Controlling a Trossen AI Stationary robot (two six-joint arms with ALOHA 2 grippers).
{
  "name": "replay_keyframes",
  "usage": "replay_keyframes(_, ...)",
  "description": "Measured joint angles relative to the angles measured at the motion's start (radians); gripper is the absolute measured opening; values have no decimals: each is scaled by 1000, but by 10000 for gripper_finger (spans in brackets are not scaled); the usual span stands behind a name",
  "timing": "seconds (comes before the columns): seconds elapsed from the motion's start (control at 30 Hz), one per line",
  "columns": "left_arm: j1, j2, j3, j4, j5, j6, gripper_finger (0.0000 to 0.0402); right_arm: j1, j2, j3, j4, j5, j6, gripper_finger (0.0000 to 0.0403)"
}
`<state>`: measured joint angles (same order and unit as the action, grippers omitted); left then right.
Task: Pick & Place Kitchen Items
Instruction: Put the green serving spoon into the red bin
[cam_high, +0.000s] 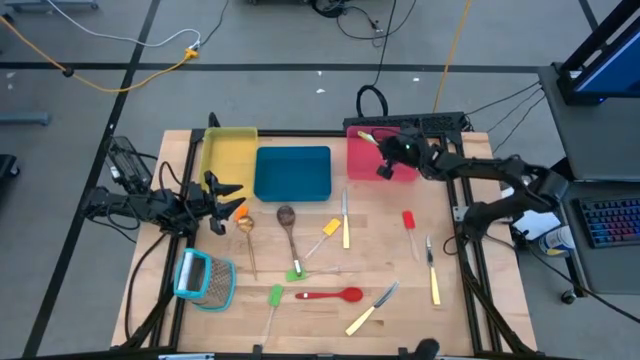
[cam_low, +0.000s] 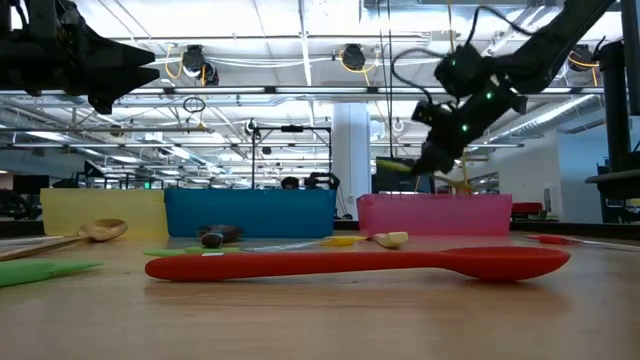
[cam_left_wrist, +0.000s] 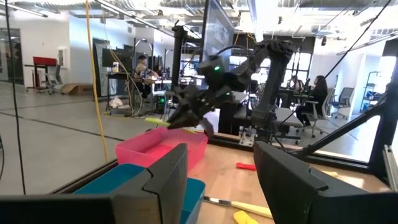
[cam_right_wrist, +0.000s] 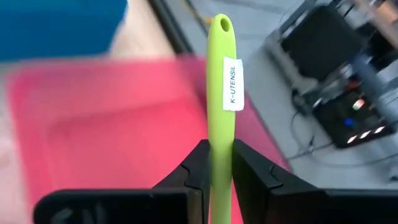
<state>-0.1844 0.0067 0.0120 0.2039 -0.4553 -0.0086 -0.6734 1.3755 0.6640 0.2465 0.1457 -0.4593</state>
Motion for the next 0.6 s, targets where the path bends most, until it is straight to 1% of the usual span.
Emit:
replay_keyframes(0.1, 0, 0, 0, 0, 0, 0, 191, -56, 38, 0, -33, -53, -21, 40)
replay_keyframes(0.3, 0, 0, 0, 1, 0, 0, 191, -132, 103, 1, -60, -194, -36, 40)
replay_keyframes(0.47, 0, 0, 0, 2, 0, -4, 191, -152, 161, 1, -62, -283, -51, 40)
replay_keyframes(0.53, 0, 0, 0, 2, 0, -5, 191, -152, 178, 1, -65, -308, -51, 40)
replay_keyframes(0.6, 0, 0, 0, 2, 0, -5, 191, -150, 193, 1, -64, -308, -53, 41)
